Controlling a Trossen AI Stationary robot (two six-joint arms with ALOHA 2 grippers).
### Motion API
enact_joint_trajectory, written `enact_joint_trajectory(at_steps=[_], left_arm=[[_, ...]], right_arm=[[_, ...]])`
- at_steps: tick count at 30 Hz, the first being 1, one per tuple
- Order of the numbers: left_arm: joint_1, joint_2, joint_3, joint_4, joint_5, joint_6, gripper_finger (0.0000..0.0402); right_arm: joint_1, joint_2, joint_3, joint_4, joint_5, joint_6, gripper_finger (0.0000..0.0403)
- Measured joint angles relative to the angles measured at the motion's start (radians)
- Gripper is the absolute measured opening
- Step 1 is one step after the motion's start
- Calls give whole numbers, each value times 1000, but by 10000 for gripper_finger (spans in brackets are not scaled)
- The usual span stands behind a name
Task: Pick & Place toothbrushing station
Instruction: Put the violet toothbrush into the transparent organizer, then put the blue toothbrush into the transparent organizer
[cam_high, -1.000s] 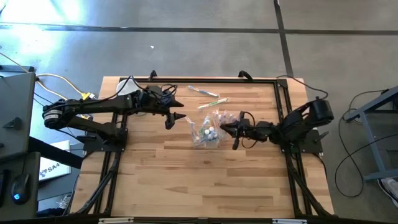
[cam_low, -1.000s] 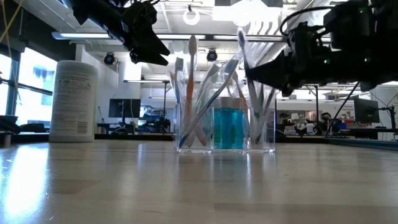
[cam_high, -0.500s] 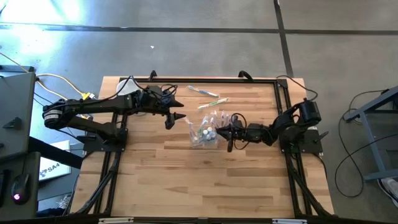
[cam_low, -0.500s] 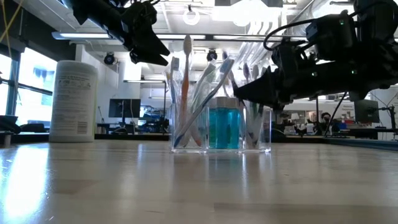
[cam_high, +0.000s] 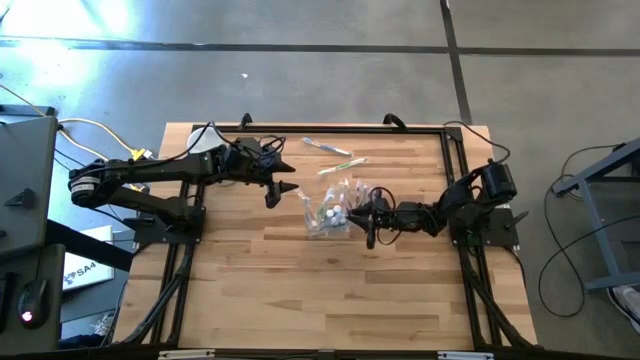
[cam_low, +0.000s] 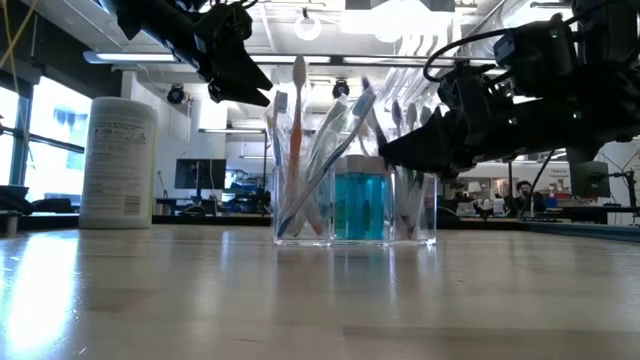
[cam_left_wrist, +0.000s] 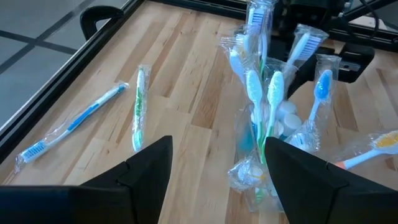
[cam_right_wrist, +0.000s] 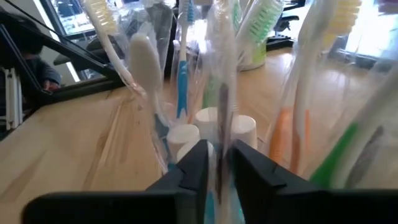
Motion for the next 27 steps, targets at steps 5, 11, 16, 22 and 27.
enact_joint_trajectory(at_steps=[5, 11, 16, 22, 27], left_arm=[[0, 0, 0, 0, 0, 0, 248], [0, 0, 0, 0, 0, 0, 248], [0, 0, 0, -1, 0, 0, 248], [0, 0, 0, -9, 0, 0, 248], [0, -3, 0, -20, -2, 0, 248]], right_arm=[[4, 0, 0, -1, 12, -4, 102], [10, -23, -1, -27, 20, -43, 161], [47, -93, -1, -107, 120, -105, 191], [100, -172, -1, -195, 244, -184, 202], [164, -215, -1, -197, 356, -281, 201]])
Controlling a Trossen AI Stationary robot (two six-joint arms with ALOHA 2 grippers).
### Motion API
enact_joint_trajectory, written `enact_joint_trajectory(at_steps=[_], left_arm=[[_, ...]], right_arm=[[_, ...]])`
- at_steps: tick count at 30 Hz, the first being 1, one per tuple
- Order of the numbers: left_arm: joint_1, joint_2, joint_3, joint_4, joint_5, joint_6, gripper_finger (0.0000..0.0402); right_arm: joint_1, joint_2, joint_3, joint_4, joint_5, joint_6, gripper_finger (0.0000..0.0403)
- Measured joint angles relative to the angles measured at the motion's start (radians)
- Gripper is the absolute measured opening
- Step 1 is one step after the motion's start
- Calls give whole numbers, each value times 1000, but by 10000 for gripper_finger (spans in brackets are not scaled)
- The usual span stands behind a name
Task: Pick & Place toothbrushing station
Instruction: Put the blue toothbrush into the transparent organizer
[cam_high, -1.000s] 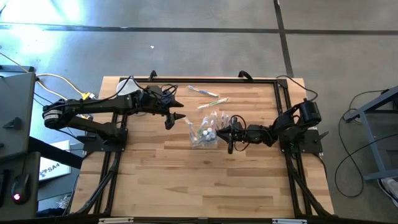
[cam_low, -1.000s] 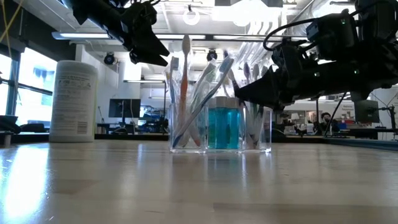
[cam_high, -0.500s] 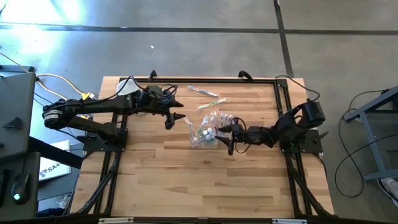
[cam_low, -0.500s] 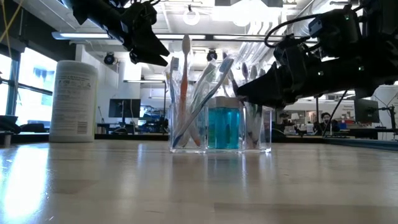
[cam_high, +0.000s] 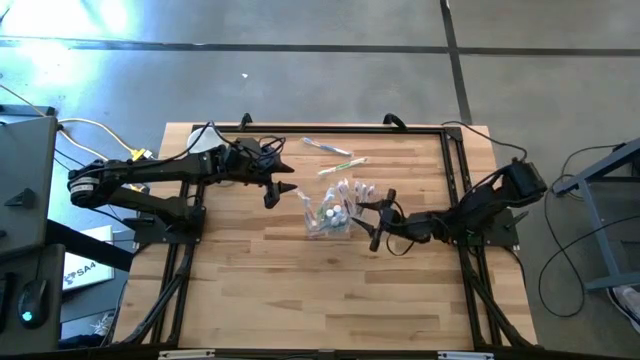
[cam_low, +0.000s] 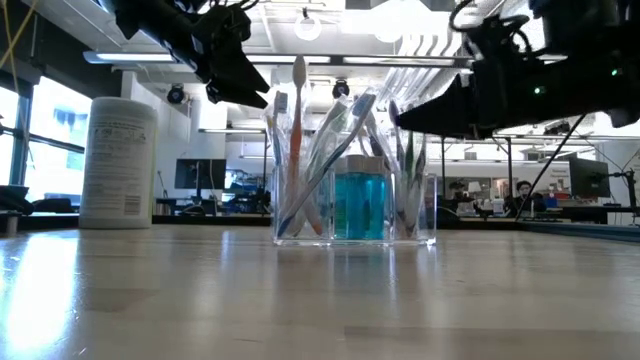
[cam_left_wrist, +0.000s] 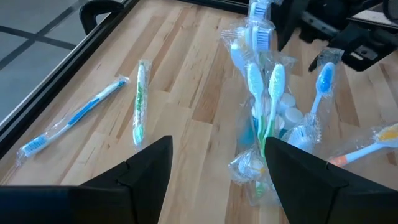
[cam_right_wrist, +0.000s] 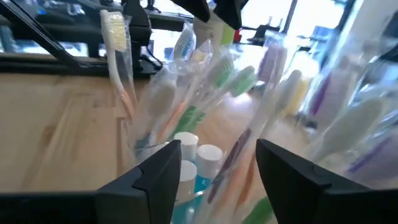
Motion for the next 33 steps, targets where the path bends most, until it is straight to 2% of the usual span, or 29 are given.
enact_joint_trajectory(at_steps=[2, 6, 11, 15, 19, 21, 23, 27, 29, 31, 33], left_arm=[[1, -19, 1, -11, -23, 18, 248], [1, -54, 27, -13, -173, 105, 248], [7, -56, 48, -13, -311, 141, 248], [55, -54, 51, -31, -357, 168, 248], [150, -36, 48, -63, -368, 219, 248], [207, -5, 47, -30, -346, 232, 248], [277, 41, 38, -3, -266, 259, 248], [391, 191, 36, 165, 5, 257, 248], [420, 286, 36, 247, 108, 241, 248], [433, 365, 34, 350, 118, 237, 248], [435, 437, 36, 439, 66, 254, 248]], right_arm=[[26, -9, 0, 5, 53, -48, 201], [66, -30, 5, 33, 158, -149, 201], [101, -58, 32, 40, 225, -267, 200], [124, -75, 47, 39, 260, -326, 200], [147, -95, 51, 39, 272, -362, 200], [151, -97, 51, 39, 280, -371, 200], [155, -97, 51, 35, 294, -371, 200], [154, -97, 51, 35, 293, -371, 200], [154, -97, 51, 34, 293, -371, 200], [154, -97, 51, 33, 293, -371, 200], [154, -97, 51, 30, 293, -371, 200]])
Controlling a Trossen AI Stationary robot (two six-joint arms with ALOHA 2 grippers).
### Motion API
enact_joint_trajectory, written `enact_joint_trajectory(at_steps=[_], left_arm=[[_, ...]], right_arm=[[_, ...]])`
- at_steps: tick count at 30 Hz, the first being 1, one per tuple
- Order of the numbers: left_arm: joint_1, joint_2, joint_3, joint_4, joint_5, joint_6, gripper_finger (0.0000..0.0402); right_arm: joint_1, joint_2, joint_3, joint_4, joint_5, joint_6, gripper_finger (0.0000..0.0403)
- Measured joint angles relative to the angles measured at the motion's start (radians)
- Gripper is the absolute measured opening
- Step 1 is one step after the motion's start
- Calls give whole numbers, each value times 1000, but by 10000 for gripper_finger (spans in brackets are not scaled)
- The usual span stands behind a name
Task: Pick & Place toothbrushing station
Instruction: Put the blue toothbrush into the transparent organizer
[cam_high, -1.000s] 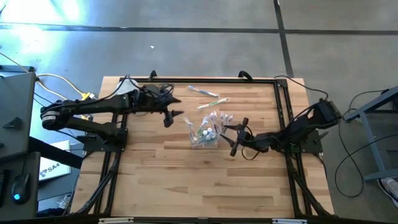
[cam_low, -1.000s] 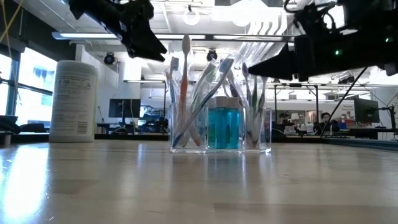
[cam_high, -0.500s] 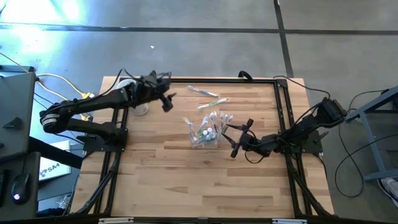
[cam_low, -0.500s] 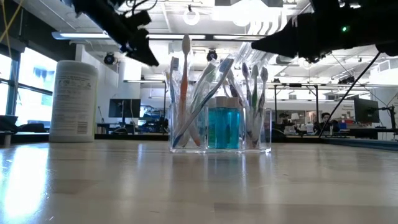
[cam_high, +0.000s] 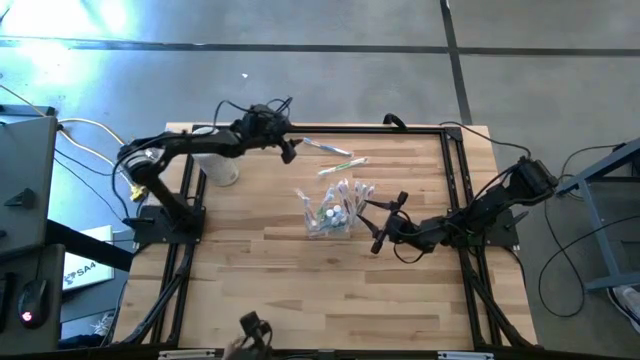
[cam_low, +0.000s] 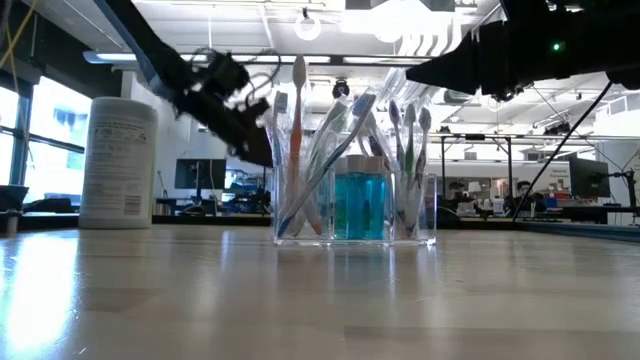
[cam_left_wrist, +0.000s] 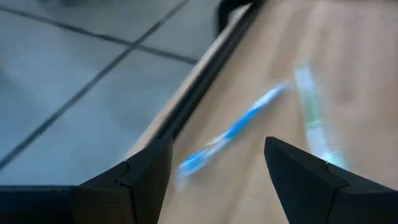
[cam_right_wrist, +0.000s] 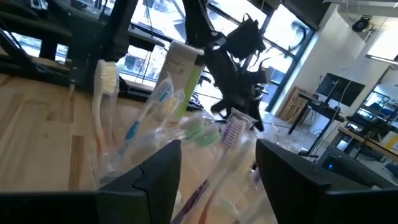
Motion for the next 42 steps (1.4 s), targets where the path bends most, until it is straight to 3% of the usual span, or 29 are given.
enact_joint_trajectory(at_steps=[5, 8, 10, 15, 25, 32, 42], left_arm=[[-2, 99, 11, 52, -215, 27, 248], [-1, 115, 26, 27, -225, -53, 248], [6, 119, 43, -7, -190, -72, 248], [40, 119, 102, -120, 46, -94, 248], [37, 153, 185, -242, 90, -130, 248], [37, 263, 284, -351, 80, -154, 248], [38, 364, 355, -373, 28, -183, 248]], right_arm=[[0, 0, 0, -28, 1, 0, 200], [-8, 0, 0, -30, 3, 0, 200], [-14, 0, 0, -31, 4, 1, 200], [-16, 0, 0, -31, 0, 34, 200], [-16, 0, 0, -34, -4, 49, 200], [-16, 0, 0, -48, -4, 50, 200], [-16, 0, 0, -53, -4, 53, 200]])
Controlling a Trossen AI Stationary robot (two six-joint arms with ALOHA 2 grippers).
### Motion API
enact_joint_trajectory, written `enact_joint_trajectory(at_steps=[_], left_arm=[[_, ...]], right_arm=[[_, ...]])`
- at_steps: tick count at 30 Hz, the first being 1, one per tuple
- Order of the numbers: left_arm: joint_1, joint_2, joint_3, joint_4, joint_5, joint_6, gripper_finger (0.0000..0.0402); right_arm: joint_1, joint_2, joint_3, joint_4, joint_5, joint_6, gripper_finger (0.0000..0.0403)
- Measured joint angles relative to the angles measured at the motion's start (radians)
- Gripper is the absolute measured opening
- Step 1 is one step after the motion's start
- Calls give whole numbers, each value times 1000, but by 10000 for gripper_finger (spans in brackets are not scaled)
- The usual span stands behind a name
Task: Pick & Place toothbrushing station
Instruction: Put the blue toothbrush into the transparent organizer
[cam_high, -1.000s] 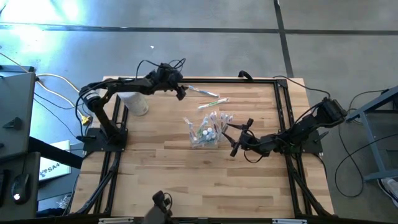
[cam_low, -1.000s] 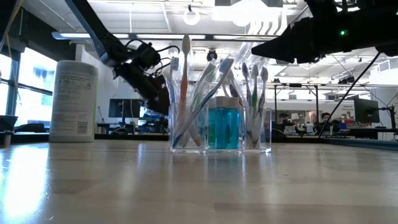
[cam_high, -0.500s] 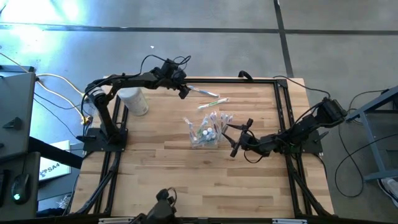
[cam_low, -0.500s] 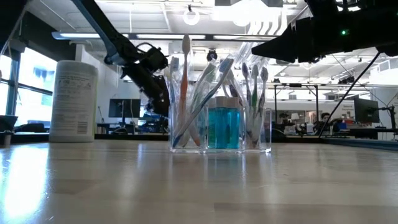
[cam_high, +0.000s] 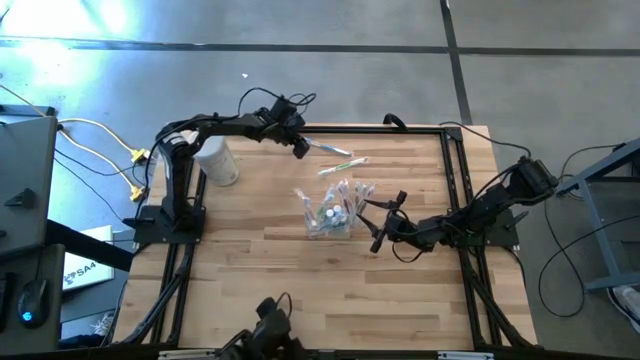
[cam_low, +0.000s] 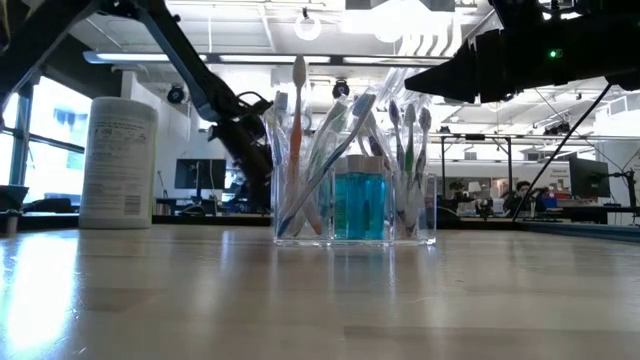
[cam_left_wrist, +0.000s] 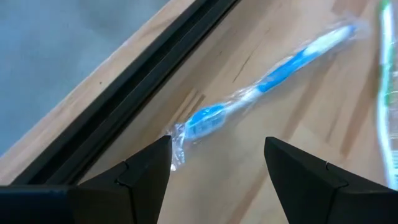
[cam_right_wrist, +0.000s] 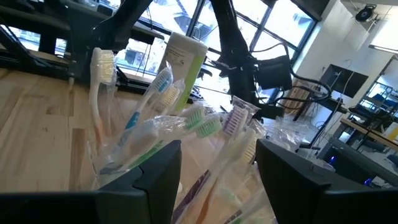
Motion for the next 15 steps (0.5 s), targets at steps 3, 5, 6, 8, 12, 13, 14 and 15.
enact_joint_trajectory(at_steps=[3, 5, 6, 8, 12, 13, 14, 15], left_arm=[[0, 23, 5, -3, -22, -1, 248], [0, 38, 7, 0, -43, -8, 248], [0, 48, 7, 0, -48, -16, 248], [1, 65, 8, 4, -62, -19, 248], [12, 85, 10, 30, -64, -15, 248], [12, 88, 10, 40, -64, -12, 248], [12, 90, 10, 53, -66, -12, 248], [14, 92, 9, 67, -68, -12, 248]], right_arm=[[0, 0, 0, -1, 0, 5, 200], [0, 0, 0, -1, 0, 5, 200], [0, 0, 0, -1, 0, 5, 200], [0, 0, 0, -1, 0, 5, 200], [0, 0, 0, -1, 0, 5, 200], [0, 0, 0, -1, 0, 5, 200], [0, 0, 0, -1, 0, 5, 200], [0, 0, 0, -1, 0, 5, 200]])
